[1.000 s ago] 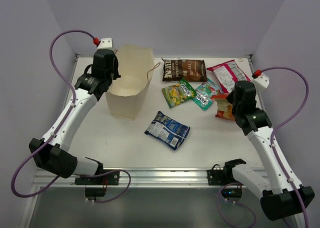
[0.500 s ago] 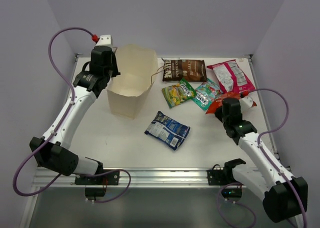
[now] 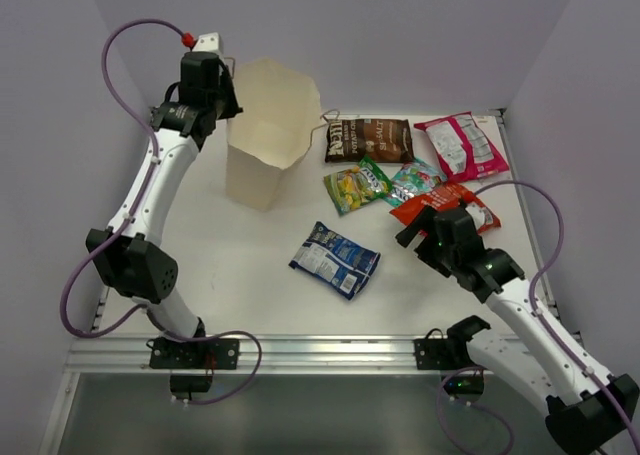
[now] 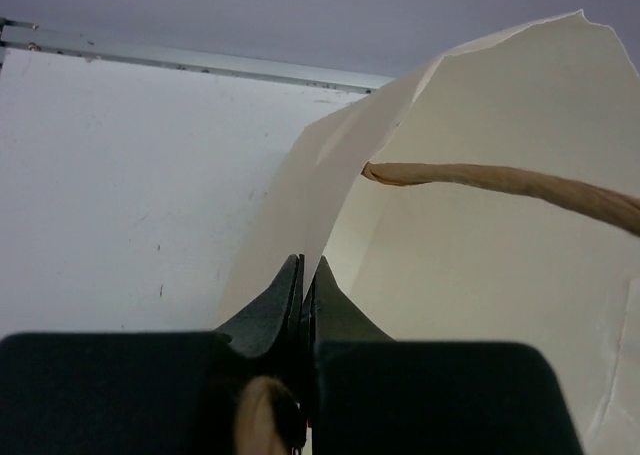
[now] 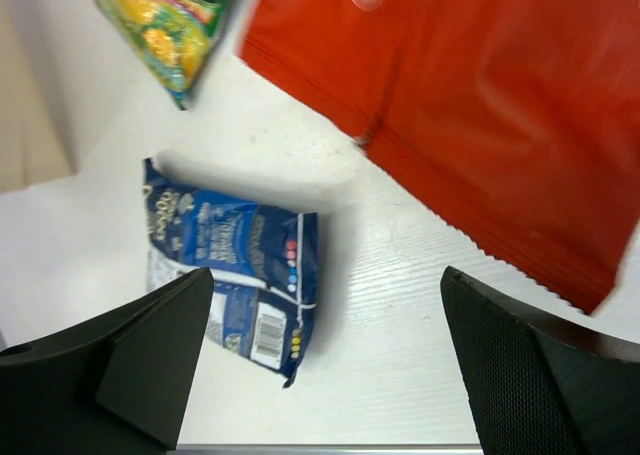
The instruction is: Take the snacks out of the paper bag
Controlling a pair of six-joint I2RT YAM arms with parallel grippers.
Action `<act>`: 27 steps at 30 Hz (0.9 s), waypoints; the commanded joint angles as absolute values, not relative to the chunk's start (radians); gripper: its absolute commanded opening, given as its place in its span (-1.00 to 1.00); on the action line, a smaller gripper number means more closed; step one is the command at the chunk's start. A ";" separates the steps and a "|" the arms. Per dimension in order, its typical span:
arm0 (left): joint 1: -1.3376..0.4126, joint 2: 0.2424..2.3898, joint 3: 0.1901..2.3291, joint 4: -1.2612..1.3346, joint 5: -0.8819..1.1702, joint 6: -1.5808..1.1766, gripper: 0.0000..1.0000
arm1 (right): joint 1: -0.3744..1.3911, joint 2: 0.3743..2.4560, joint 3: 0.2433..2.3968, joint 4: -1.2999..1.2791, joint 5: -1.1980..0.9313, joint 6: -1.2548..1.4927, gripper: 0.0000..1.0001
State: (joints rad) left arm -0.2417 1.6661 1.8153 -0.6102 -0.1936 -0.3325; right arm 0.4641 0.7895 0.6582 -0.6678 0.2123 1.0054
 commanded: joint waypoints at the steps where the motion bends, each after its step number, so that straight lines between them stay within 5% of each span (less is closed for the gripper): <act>1: -0.169 1.729 1.897 -0.614 -0.108 -0.379 -1.00 | 0.466 0.747 0.773 -0.790 0.189 0.916 0.98; 10: -0.049 1.836 1.962 -0.627 0.043 -0.379 -0.98 | 0.466 0.644 0.880 -0.822 0.206 0.810 0.98; 22: -0.034 1.746 1.980 -0.710 -0.029 -0.333 0.69 | 0.465 0.638 1.037 -0.816 0.255 0.611 0.98; 25: -0.034 1.689 1.977 -0.745 -0.041 -0.327 0.98 | 0.465 0.658 1.135 -0.816 0.278 0.542 0.98; 27: -0.034 1.637 1.977 -0.767 -0.049 -0.322 1.00 | 0.465 0.673 1.181 -0.816 0.307 0.505 0.98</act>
